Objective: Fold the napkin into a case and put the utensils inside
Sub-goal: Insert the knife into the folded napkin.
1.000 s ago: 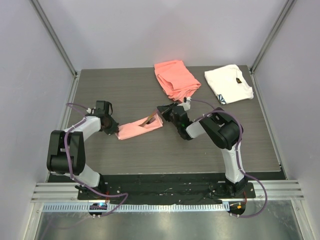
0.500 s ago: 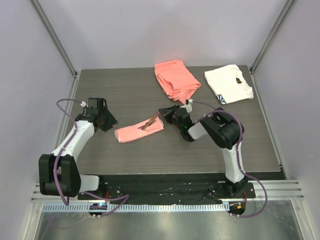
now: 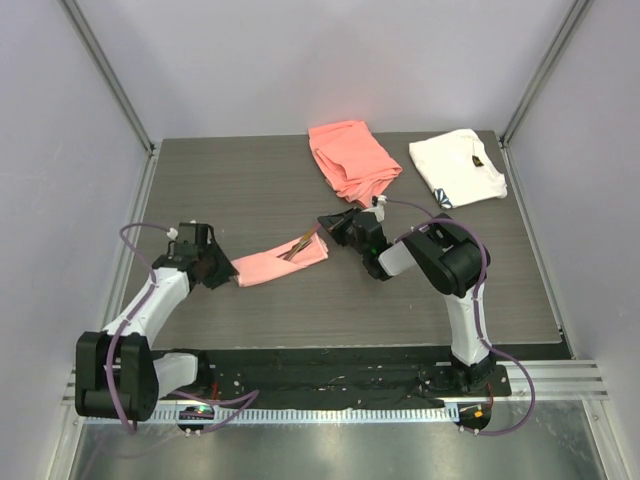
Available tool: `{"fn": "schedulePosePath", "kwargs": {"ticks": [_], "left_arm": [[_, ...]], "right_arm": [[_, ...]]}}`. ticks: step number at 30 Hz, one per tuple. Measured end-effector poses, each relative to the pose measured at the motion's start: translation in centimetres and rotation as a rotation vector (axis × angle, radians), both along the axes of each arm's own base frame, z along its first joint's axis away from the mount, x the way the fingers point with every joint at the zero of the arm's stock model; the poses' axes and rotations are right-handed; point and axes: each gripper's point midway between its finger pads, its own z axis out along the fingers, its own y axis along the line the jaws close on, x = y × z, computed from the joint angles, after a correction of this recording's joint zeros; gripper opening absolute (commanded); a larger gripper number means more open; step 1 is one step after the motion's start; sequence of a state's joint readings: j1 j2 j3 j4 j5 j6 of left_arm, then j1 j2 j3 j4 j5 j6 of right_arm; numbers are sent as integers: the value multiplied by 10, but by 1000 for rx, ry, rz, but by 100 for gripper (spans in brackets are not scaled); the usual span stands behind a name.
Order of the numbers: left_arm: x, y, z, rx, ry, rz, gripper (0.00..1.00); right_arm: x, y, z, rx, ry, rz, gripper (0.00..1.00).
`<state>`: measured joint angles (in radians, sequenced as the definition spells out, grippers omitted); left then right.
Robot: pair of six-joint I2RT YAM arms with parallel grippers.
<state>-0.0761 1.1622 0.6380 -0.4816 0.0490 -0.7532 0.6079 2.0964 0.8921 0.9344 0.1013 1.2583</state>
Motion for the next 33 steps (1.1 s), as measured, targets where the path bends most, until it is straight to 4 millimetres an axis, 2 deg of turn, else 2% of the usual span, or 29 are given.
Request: {"fn": "schedulePosePath", "kwargs": {"ticks": [6, 12, 17, 25, 33], "left_arm": [[9, -2, -11, -6, -4, -6, 28], [7, -6, -27, -35, 9, 6, 22], [6, -11, -36, -81, -10, 45, 17], [0, -18, -36, -134, -56, 112, 15], [0, -26, -36, -151, -61, 127, 14]], "right_arm": [[-2, 1, -2, -2, 9, 12, 3], [-3, 0, -6, -1, 34, 7, 4], [-9, -9, -6, -9, 73, -38, 4], [-24, -8, 2, -47, 116, -83, 4], [-40, 0, -11, -69, 175, -89, 7]]}}
